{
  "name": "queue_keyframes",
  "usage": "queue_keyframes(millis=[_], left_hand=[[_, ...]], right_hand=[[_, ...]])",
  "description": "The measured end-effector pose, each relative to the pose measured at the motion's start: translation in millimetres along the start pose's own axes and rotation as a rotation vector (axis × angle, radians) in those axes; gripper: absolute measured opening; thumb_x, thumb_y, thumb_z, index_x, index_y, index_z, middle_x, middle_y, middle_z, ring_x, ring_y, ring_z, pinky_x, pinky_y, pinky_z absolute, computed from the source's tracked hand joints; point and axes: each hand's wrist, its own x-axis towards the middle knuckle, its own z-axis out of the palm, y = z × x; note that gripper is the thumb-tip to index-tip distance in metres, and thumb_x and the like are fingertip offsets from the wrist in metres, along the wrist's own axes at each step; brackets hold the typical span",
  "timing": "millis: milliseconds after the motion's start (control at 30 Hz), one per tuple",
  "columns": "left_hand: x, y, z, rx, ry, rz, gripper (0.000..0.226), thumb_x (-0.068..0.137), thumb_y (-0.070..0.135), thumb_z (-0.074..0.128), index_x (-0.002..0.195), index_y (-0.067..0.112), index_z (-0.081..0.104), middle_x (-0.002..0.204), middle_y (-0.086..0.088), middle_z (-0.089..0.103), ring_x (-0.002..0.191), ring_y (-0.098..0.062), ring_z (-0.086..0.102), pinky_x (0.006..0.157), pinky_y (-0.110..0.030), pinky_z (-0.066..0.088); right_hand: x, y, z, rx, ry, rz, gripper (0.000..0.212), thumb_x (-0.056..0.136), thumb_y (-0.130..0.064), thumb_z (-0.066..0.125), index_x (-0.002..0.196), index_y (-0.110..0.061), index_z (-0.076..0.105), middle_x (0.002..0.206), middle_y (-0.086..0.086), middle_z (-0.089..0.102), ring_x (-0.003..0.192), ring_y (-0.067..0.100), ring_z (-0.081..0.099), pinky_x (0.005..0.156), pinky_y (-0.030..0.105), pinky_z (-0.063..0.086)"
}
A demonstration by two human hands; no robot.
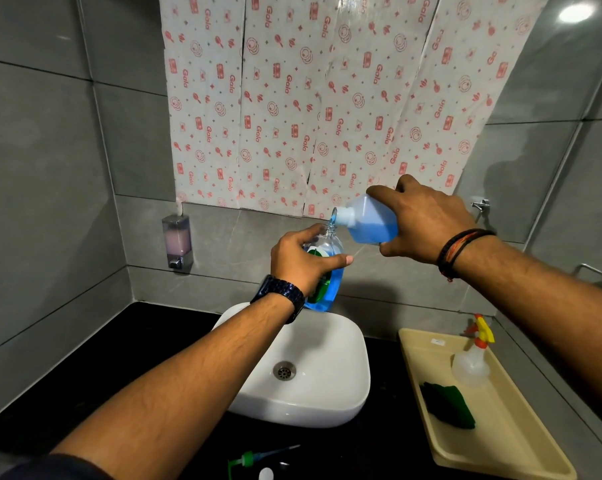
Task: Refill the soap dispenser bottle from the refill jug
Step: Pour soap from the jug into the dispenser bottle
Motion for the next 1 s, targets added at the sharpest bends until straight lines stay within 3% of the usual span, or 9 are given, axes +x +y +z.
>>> queue_keyframes(millis=[233,367,500,700,800,1000], left_hand=[[0.4,-0.3,1.9,-0.004,0.001,0.004,0.074,0.046,0.036,0.091,0.113,0.023,0.065,0.101,0.009,0.065,0.091,-0.006,0.062,0.077,-0.018,0.049],[-0.2,0.6,2.6,-0.004,-0.002,0.010,0.074,0.046,0.037,0.090,0.113,0.023,0.065,0.095,0.014,0.063,0.086,0.003,0.058,0.069,-0.010,0.045],[0.3,0.3,3.4,-0.003,-0.002,0.009,0.073,0.046,0.037,0.090,0.113,0.022,0.066,0.102,0.008,0.067,0.089,-0.005,0.062,0.078,-0.020,0.051],[0.7,1.0,3.4,0.004,-0.004,0.011,0.075,0.046,0.038,0.090,0.114,0.024,0.065,0.100,0.012,0.065,0.088,-0.001,0.060,0.073,-0.014,0.047],[0.7,1.0,3.3,0.001,-0.007,0.004,0.075,0.047,0.037,0.090,0.115,0.023,0.064,0.103,0.009,0.066,0.091,-0.007,0.061,0.076,-0.018,0.049],[0.6,1.5,1.9,-0.008,-0.004,0.007,0.069,0.047,0.034,0.090,0.111,0.024,0.066,0.102,0.006,0.068,0.092,-0.010,0.063,0.080,-0.023,0.051]], right_hand=[[-1.2,0.8,-1.0,-0.014,-0.010,0.001,0.081,0.058,-0.045,0.079,0.125,-0.034,0.034,0.101,0.008,0.049,0.083,0.028,0.055,0.055,0.035,0.042],[-1.6,1.2,-1.7,-0.014,-0.014,-0.002,0.081,0.058,-0.044,0.079,0.125,-0.034,0.034,0.102,0.008,0.050,0.082,0.028,0.055,0.057,0.036,0.045],[-1.3,2.8,-1.5,-0.016,-0.009,-0.008,0.081,0.058,-0.044,0.079,0.124,-0.034,0.034,0.102,0.008,0.050,0.081,0.028,0.055,0.055,0.034,0.043],[-0.3,4.1,-1.7,-0.021,-0.001,-0.013,0.082,0.057,-0.045,0.079,0.122,-0.036,0.030,0.101,0.008,0.050,0.080,0.028,0.055,0.055,0.035,0.045],[-0.3,3.3,-2.4,-0.016,-0.008,-0.007,0.082,0.057,-0.045,0.079,0.122,-0.036,0.029,0.102,0.008,0.050,0.082,0.028,0.055,0.057,0.039,0.049],[-0.3,2.0,-2.9,-0.011,-0.013,-0.007,0.084,0.058,-0.045,0.079,0.127,-0.034,0.033,0.103,0.008,0.049,0.083,0.027,0.054,0.055,0.033,0.041]])
